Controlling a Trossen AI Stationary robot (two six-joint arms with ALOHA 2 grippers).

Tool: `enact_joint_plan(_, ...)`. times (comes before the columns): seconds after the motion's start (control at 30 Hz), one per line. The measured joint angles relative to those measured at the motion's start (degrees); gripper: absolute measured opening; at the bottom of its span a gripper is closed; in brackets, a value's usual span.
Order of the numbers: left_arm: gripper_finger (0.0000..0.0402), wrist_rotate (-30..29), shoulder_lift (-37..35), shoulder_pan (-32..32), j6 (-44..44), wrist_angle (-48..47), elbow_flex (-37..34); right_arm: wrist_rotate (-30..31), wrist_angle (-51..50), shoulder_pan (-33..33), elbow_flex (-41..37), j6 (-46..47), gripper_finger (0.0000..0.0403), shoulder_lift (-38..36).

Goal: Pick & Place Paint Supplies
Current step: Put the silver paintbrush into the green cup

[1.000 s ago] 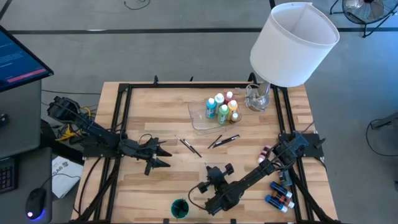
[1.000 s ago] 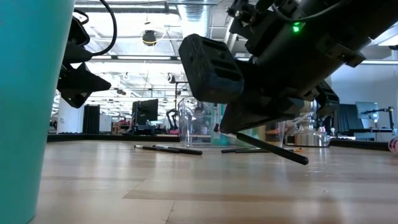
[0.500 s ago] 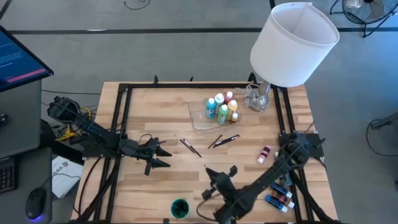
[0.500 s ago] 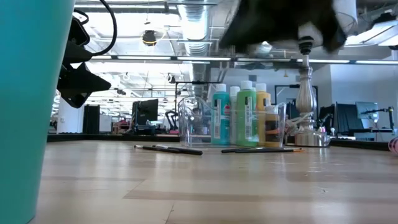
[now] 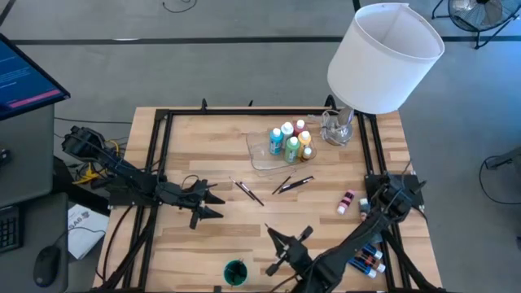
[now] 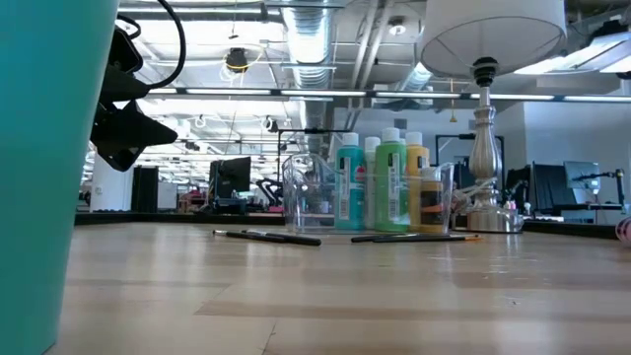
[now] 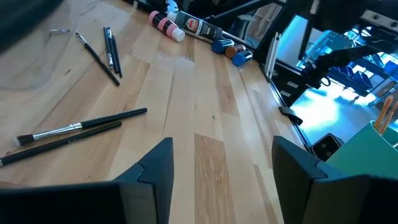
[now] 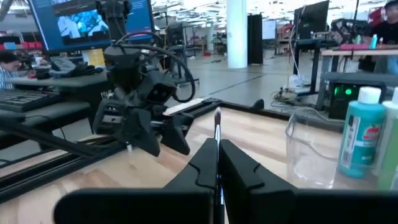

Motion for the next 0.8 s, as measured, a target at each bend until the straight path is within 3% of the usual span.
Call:
enact_joint_plan(0.27,0.0163,-0.2,0.0,0.0,0.6,0.0,0.0,-0.2,14.2,0.1,0.0,-18.3,0.0000,0.0)
enact_joint_plan(0.67,0.0163,-0.2,0.0,0.0,0.6,0.0,0.0,-4.9,19.0,-0.4,0.0,-20.8,0.0000,0.0)
enact_joint_plan(0.8,0.0163,-0.2,0.0,0.0,0.6,0.0,0.0,-7.2,27.4,-0.5,0.0,-29.7,0.0000,0.0)
